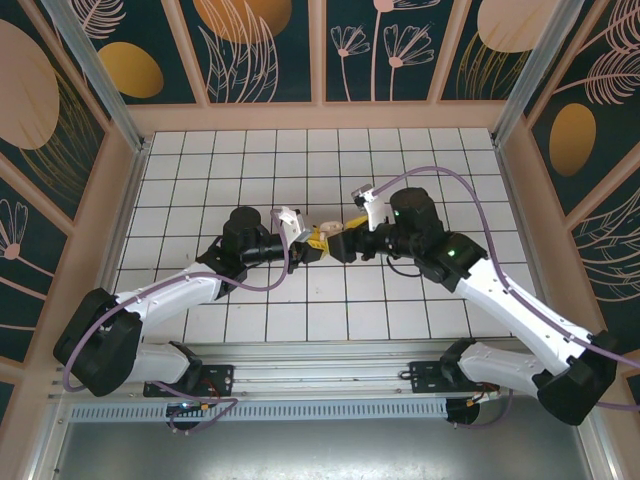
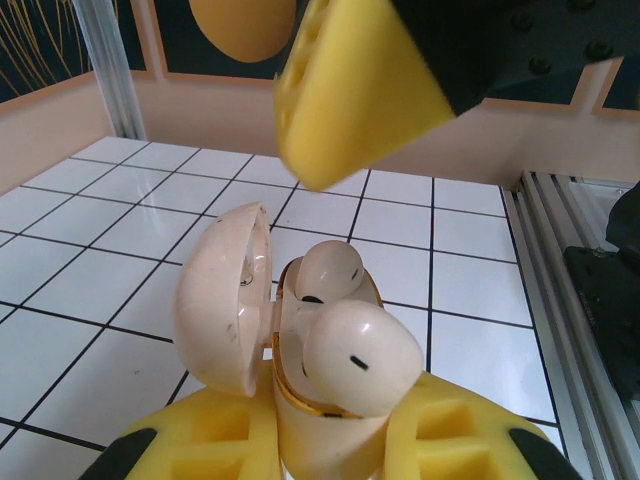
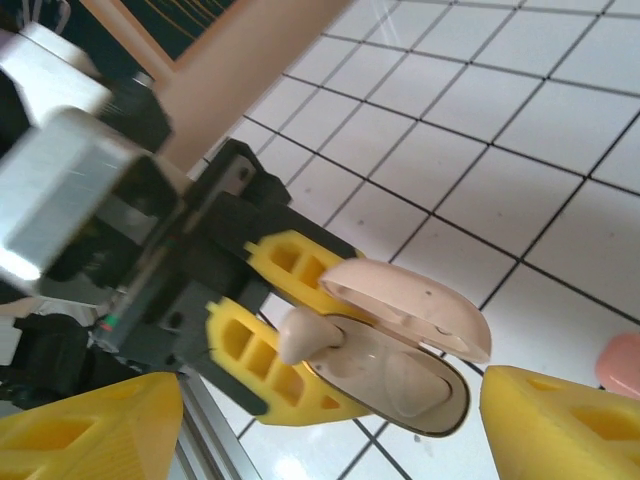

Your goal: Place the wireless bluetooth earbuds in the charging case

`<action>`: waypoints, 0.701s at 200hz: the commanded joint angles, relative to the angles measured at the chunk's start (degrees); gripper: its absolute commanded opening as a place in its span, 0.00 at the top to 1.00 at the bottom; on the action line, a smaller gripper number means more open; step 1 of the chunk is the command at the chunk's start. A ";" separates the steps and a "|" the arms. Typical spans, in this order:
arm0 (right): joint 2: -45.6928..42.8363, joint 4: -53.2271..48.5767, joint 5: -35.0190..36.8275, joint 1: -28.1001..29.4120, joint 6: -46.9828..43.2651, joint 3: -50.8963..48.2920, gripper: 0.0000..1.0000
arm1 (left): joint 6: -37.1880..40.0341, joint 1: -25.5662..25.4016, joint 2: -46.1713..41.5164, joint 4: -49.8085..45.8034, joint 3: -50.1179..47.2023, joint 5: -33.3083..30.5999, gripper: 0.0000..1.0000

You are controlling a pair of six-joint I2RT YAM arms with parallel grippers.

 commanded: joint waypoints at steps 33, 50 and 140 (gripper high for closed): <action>3.50 -0.52 2.64 1.59 -0.32 2.58 0.20 | 0.04 -0.05 -0.75 1.64 1.21 0.37 0.89; 4.33 -0.43 2.78 1.55 -0.37 2.75 0.20 | -0.01 -0.10 -0.95 1.62 1.17 0.40 0.89; 6.48 -3.93 6.73 1.09 -1.30 2.68 0.23 | -0.26 -0.02 -1.43 2.24 1.26 1.81 0.89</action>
